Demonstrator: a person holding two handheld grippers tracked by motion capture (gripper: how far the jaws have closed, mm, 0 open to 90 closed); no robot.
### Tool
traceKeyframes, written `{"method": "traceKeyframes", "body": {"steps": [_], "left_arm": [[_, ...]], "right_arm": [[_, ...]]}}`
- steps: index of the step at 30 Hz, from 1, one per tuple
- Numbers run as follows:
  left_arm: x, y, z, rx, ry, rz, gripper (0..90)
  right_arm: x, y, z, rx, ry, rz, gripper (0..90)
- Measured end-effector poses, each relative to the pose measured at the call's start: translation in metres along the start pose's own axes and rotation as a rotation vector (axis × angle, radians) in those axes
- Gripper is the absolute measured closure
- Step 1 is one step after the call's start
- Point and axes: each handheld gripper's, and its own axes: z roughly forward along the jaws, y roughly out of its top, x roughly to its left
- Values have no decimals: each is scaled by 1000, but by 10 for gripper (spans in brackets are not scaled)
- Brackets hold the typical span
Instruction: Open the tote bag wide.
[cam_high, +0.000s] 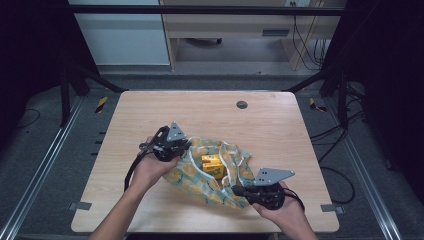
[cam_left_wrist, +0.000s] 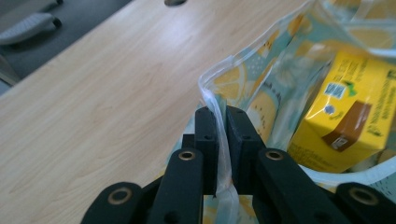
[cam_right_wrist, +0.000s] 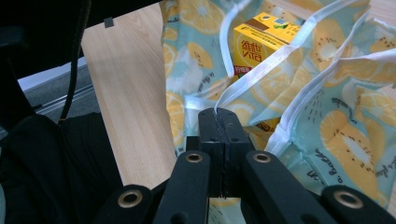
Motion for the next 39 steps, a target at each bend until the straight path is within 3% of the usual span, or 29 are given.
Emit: {"method": "traceKeyframes", "body": {"steps": [8, 12, 15, 17, 21, 24, 27, 32, 35, 39], "left_arm": [[-11, -7, -44, -144, -37, -8, 843], [-15, -15, -63, -223, -73, -45, 851], [-17, -21, -76, -265, -97, -52, 858], [-20, -28, -83, -274, -117, -35, 864], [-25, -48, -90, -258, -140, -15, 870], [-30, -67, -93, -248, -176, -10, 874], [-37, -82, -91, -227, -218, 21, 875], [-46, -104, -81, -143, -260, 69, 875], [-52, -112, -75, -86, -267, 97, 875], [-55, -119, -68, -88, -262, 84, 874]], "right_arm": [[-1, -4, -4, 11, -14, 0, 896], [-1, -9, -3, 27, -24, -3, 896], [-1, -11, -3, 30, -30, -2, 896], [-1, -12, -4, 35, -35, -3, 896], [-2, -15, -6, 40, -45, -2, 896], [-3, -18, -8, 41, -55, 1, 896], [-3, -22, -10, 48, -61, 11, 896], [-2, -29, -8, 77, -64, 13, 895], [0, -29, -6, 91, -66, 8, 892], [1, -25, -4, 99, -65, 3, 801]]}}
